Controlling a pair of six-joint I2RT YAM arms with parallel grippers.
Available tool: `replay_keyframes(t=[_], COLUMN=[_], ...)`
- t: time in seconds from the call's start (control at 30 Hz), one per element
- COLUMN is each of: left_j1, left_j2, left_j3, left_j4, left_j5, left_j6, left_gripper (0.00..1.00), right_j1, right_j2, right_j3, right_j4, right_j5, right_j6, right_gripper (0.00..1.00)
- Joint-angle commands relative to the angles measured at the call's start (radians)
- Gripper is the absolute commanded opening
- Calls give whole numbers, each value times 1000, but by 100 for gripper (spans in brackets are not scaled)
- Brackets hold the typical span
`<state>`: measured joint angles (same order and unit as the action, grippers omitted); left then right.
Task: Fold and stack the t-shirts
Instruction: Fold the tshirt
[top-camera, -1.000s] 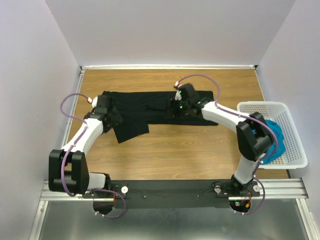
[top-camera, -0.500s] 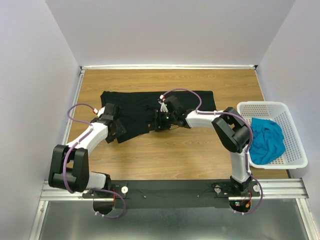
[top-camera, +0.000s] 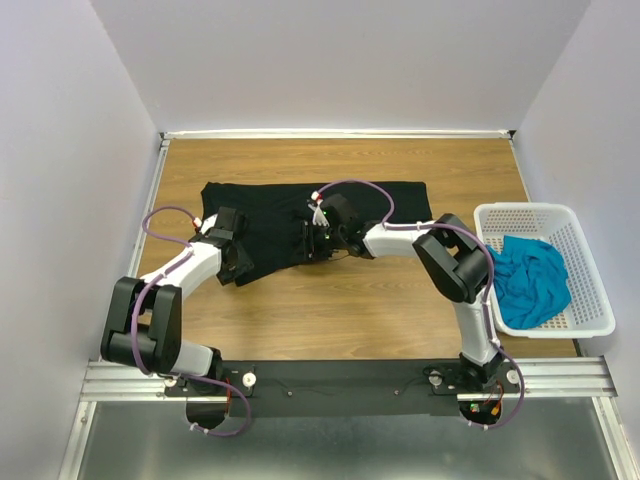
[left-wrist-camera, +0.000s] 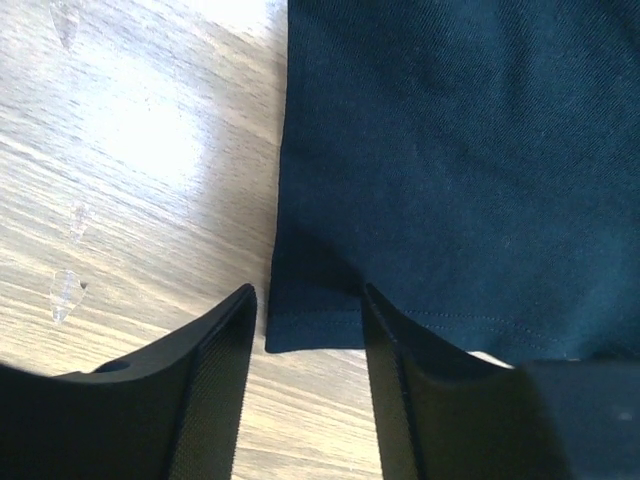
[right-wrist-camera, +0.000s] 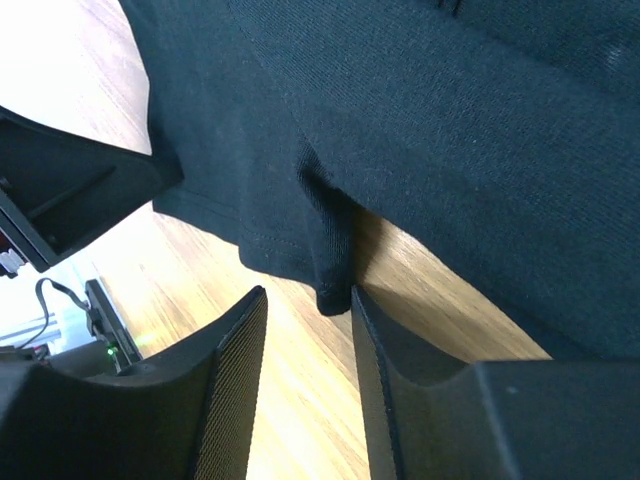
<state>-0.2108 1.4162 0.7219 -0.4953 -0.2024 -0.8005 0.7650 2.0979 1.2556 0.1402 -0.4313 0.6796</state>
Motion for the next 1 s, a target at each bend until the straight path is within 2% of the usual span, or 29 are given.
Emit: replay_keyframes(t=[0.0,0.1,0.17,0.3,0.37,0.4,0.5,0.6,0.97], left_j1=[-9,-10,-12,-12,-12,-12,-12,-12,-2], left_j2=[43,43,50,66,64,61,33,23,210], left_j3=[-21,-21,-19,-16,-9,4,37,131,516], left_j4=[26,29,34,37,31,23,-9,-37,-68], left_j5=[-5,-6,-3,0,3,-2,-20,-37,-101], left_j6=[-8,0,6,14,18,20,27,50,162], left_gripper=[50,47,41,26,8,0,0,0,0], right_j1=[10,10,11,10,10,10,11,8,-79], right_j2=[50,54,56,57,54,47,30,-1,-1], right_j3=[13,18,21,27,31,33,45,65,228], right_j4=[-11,-11,-11,-11,-13,-13,-14,-24,-77], right_j5=[16,22,26,29,31,29,28,54,94], right_j6=[0,3,1,2,-2,-5,-12,-26,-51], right_gripper=[44,43,41,29,24,17,6,1,1])
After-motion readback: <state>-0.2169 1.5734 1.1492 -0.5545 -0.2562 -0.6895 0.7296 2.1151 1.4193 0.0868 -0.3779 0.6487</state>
